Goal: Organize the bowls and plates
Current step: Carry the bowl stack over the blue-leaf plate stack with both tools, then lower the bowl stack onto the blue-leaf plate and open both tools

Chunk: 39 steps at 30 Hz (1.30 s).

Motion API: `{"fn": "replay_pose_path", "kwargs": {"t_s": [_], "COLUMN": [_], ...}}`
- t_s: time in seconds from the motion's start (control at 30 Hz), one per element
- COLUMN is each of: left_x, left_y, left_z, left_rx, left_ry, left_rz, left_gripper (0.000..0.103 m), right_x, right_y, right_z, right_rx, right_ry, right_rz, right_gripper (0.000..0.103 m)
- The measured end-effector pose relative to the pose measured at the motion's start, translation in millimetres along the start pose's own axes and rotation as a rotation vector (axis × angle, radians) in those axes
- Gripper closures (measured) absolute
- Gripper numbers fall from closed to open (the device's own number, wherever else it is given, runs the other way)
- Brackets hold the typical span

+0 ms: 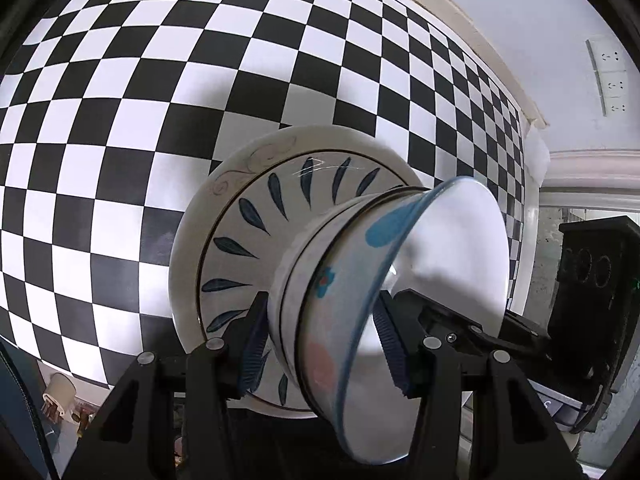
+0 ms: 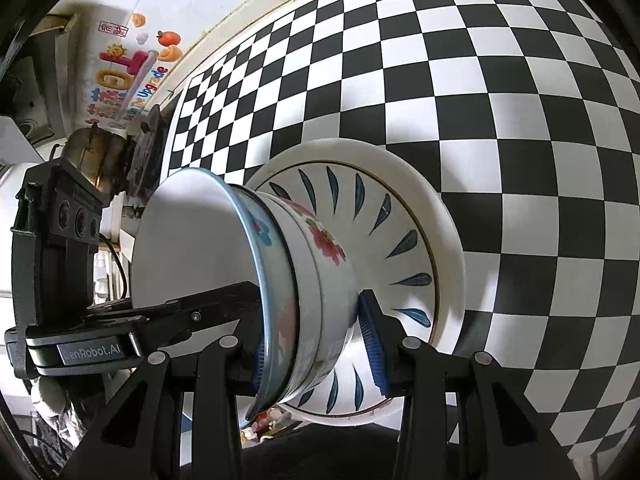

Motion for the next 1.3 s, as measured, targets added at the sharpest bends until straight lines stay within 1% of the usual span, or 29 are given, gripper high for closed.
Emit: {"fn": "replay_pose_path", "kwargs": {"t_s": [0.1, 0.3, 0.6, 0.7, 0.83, 0.93, 1.13, 1.2, 1.23, 1.3], "left_x": [0.5, 2.5, 0.7, -0.4, -3.2, -6.9, -25.2, -30.5, -33.6, -38.4], "left_y": [-0.1, -1.1, -3.5, -4.7, -9.9, -22.3, -65.1, -74.9, -80.4, -88.3], "left_z": [1.7, 2.4, 0.5, -0.8, -3.8, -9.4, -19.6, -21.7, -23.3, -26.8], "left_rx": [0.004, 0.016, 0.017, 0.027, 0.044, 0.090, 0.208, 0.243, 0.260, 0.296], "left_ry": [0.006, 0.016, 0.020, 0.029, 0.043, 0.066, 0.125, 0.135, 0.142, 0.158], "left_rz": [-0.009, -0.014, -0.022, -0.027, -0.038, -0.077, -0.220, -0.253, -0.272, -0.305], "left_gripper": [0.054, 0.054, 0.054, 0.054, 0.054, 0.054, 0.054, 0.054, 0.053, 0.052], "right_x": [-0.6, 0.8, -0.7, 0.0, 0.9, 0.7, -8.1, -13.7, -16.6, -22.8], "right_y": [5.3, 7.6, 7.3, 6.3, 0.5, -7.6, -38.9, -52.0, -58.8, -70.8], "right_z": [0.0, 2.5, -0.4, -2.7, -2.4, 1.1, 11.9, 16.2, 18.5, 24.4], "right_rx": [-0.014, -0.011, -0.016, -0.016, -0.024, -0.040, -0.163, -0.198, -0.212, -0.253], "right_ry": [-0.003, -0.002, 0.010, 0.021, 0.005, -0.010, -0.068, -0.086, -0.094, -0.115], "right_rz": [0.002, -0.010, -0.006, -0.008, -0.015, -0.027, -0.101, -0.125, -0.137, -0.157], "right_gripper": [0.061, 0.062, 0.063, 0.063, 0.063, 0.063, 0.063, 0.063, 0.062, 0.056]}}
Point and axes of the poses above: each gripper's, at about its wrist camera, not at the fingertips, and y roughly the way its jaws point, z to its left, x to its top, the point moved 1 cm from there along y, roughly the way its jaws point, and after that the axes turned 4 degrees about -z, right-handed, at the moved point
